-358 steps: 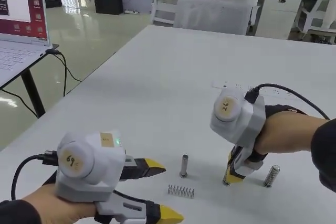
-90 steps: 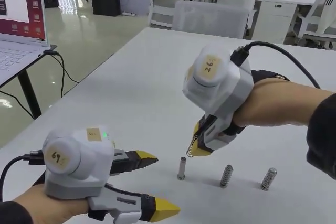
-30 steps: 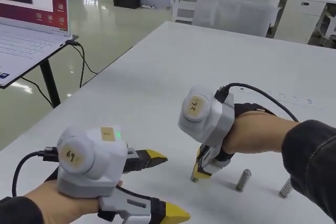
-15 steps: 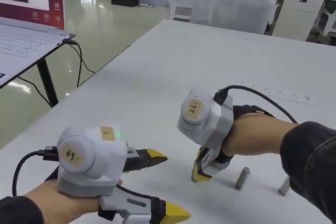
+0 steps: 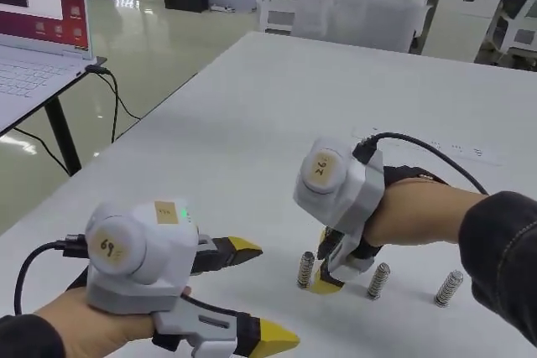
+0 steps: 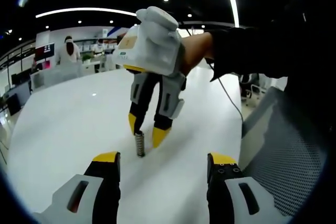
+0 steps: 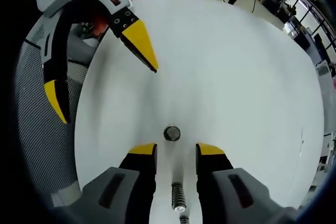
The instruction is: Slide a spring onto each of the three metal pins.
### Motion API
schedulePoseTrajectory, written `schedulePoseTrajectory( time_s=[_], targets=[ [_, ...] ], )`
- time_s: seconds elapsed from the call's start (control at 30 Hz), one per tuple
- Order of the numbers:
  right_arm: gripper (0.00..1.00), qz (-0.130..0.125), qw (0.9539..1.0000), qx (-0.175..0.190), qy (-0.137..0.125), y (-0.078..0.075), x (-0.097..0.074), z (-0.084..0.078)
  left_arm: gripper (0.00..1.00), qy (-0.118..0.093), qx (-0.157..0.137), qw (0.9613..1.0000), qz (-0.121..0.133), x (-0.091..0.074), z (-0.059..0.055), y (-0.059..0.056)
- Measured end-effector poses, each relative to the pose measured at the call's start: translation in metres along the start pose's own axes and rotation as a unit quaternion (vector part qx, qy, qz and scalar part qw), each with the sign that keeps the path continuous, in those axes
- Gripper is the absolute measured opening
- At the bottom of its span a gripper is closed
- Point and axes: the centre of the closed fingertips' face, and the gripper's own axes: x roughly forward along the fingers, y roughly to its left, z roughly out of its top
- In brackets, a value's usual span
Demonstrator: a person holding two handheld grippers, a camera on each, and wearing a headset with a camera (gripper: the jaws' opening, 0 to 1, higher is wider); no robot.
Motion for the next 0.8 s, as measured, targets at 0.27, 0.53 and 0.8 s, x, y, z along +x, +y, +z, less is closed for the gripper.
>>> schedulePoseTrajectory(
  time_s=[0.27,0.53,0.8],
  targets=[
    [0.35,-0.003,0.9989,0.031,-0.034,-0.003,-0.017,-0.01,0.63,0.003,0.004,1.0,-0.004,0.004,0.003,-0.002],
    [0.42,-0.009,0.9972,0.05,-0.055,-0.003,-0.026,-0.022,0.63,0.005,0.008,0.9999,-0.005,0.004,0.005,-0.001],
    [0.49,-0.033,0.9928,0.073,-0.089,-0.01,-0.038,-0.033,0.63,0.009,0.012,0.9998,-0.008,0.005,0.006,0.0]
  ],
)
